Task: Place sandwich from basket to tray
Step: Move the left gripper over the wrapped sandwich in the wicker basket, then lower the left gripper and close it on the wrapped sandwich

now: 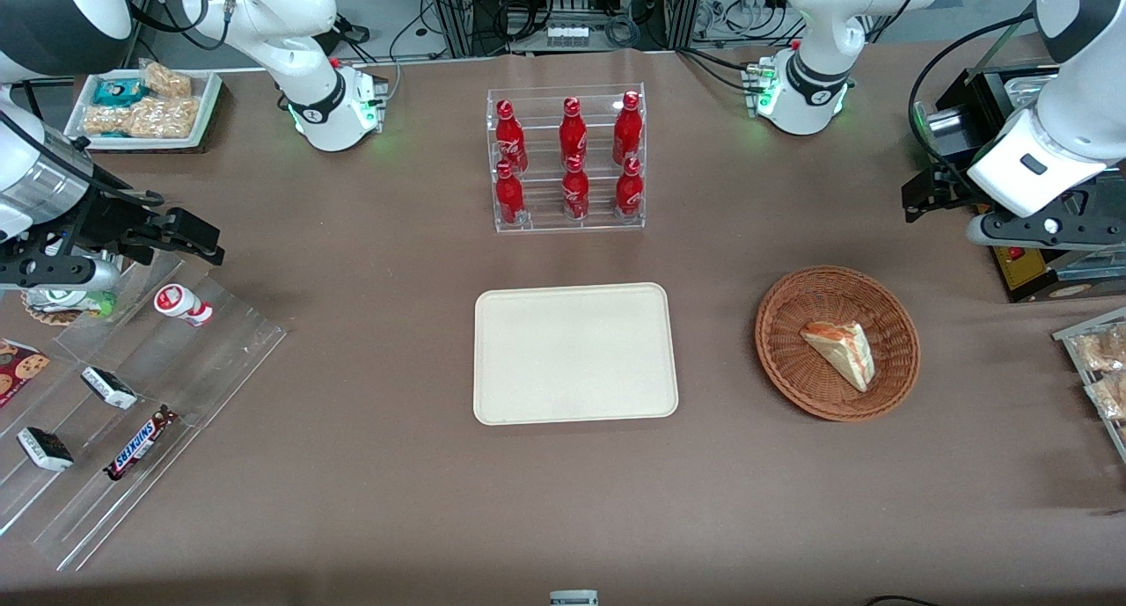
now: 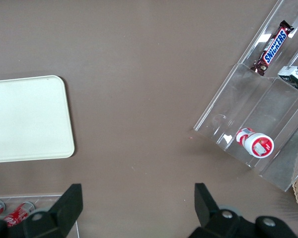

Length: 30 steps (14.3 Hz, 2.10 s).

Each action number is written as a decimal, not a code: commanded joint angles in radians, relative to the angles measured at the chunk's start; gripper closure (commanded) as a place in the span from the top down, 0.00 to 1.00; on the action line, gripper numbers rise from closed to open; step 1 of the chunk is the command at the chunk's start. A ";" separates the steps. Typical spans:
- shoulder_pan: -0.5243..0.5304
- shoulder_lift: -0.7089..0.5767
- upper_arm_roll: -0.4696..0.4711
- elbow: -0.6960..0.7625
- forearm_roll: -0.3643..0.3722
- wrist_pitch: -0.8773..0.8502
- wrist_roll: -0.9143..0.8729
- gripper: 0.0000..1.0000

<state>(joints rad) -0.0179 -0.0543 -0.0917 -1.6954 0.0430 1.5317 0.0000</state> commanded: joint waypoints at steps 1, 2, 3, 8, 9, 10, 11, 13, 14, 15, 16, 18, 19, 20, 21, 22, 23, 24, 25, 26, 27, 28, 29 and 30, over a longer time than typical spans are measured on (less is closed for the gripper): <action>-0.002 0.010 0.004 0.030 -0.017 -0.030 0.018 1.00; -0.002 0.010 0.006 0.030 -0.021 -0.030 0.018 1.00; -0.002 0.010 0.006 0.030 -0.023 -0.030 0.021 1.00; -0.002 0.019 0.006 0.017 -0.008 -0.021 0.014 1.00; -0.002 0.037 0.007 0.008 -0.008 -0.009 0.014 1.00; -0.002 0.053 0.007 -0.010 -0.005 0.013 0.014 1.00; -0.002 0.056 0.006 -0.054 0.000 0.052 0.015 1.00; -0.002 0.057 0.007 -0.151 0.000 0.152 0.015 1.00; -0.002 0.063 0.007 -0.200 0.001 0.215 0.015 1.00; 0.001 0.073 0.007 -0.257 0.000 0.285 0.014 1.00; 0.003 0.080 0.007 -0.313 0.000 0.362 0.009 1.00; 0.010 0.082 0.009 -0.442 0.000 0.543 -0.023 1.00; 0.010 0.093 0.009 -0.492 0.001 0.620 -0.040 1.00; 0.010 0.106 0.009 -0.522 0.001 0.680 -0.055 1.00; 0.012 0.119 0.010 -0.539 0.001 0.724 -0.073 1.00; 0.016 0.129 0.010 -0.543 0.001 0.757 -0.116 1.00; 0.022 0.137 0.012 -0.543 0.001 0.769 -0.191 1.00; 0.022 0.145 0.012 -0.540 0.001 0.794 -0.315 1.00; 0.021 0.158 0.012 -0.535 0.001 0.823 -0.439 1.00; 0.021 0.175 0.010 -0.530 0.001 0.855 -0.581 1.00; 0.021 0.194 0.010 -0.523 0.001 0.884 -0.688 1.00; 0.021 0.223 0.010 -0.509 0.001 0.906 -0.784 1.00; 0.021 0.246 0.010 -0.498 0.001 0.910 -0.831 1.00; 0.022 0.272 0.010 -0.489 0.000 0.915 -0.851 1.00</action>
<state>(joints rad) -0.0005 0.1500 -0.0774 -2.2275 0.0392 2.4277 -0.7565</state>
